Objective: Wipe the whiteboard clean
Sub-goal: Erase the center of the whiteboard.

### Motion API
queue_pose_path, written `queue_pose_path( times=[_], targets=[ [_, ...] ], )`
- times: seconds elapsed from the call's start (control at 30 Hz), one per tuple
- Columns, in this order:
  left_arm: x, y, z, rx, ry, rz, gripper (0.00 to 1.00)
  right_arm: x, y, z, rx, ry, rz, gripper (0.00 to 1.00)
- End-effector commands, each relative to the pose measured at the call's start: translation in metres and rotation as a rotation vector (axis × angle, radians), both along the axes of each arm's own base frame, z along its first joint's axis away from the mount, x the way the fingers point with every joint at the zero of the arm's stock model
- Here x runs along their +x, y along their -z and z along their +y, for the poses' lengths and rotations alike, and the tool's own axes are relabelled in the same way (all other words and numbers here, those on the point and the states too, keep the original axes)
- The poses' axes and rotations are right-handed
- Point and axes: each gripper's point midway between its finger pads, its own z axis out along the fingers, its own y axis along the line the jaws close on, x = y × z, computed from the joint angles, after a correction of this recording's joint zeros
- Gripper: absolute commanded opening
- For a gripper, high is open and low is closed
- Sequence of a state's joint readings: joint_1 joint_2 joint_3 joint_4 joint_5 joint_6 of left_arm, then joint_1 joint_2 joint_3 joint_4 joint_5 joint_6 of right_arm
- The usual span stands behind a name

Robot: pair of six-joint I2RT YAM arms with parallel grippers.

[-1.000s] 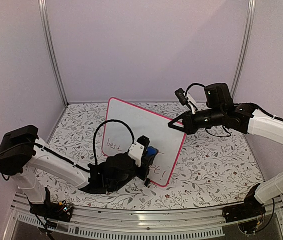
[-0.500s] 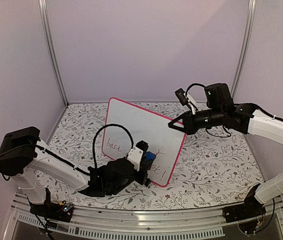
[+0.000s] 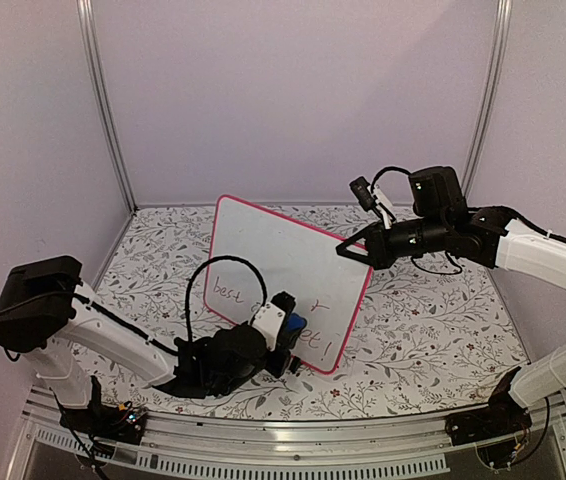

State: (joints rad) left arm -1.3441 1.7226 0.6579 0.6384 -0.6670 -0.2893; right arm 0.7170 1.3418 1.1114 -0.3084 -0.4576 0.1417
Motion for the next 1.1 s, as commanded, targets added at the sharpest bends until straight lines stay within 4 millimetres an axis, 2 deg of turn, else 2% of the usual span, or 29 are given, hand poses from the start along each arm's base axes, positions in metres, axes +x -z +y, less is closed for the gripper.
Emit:
queue_pose_path(
  times=[0.0, 0.13, 0.33, 0.6, 1.07],
  targets=[
    [-0.006, 0.006, -0.002, 0.063, 0.043, -0.029, 0.09, -0.019, 0.021, 0.004, -0.055, -0.085, 0.039, 0.0],
    [-0.003, -0.015, -0.016, 0.041, 0.064, -0.074, 0.09, -0.019, 0.022, 0.004, -0.055, -0.085, 0.04, 0.0],
    [0.002, -0.034, -0.029, 0.025, 0.076, -0.116, 0.09, -0.019, 0.021, 0.004, -0.055, -0.084, 0.041, 0.0],
    [0.019, -0.045, -0.029, 0.004, 0.056, -0.121, 0.09, -0.019, 0.02, 0.004, -0.053, -0.086, 0.039, 0.0],
    [0.032, -0.077, -0.035, -0.037, 0.055, -0.172, 0.09, -0.019, 0.022, 0.005, -0.055, -0.086, 0.042, 0.0]
  ],
)
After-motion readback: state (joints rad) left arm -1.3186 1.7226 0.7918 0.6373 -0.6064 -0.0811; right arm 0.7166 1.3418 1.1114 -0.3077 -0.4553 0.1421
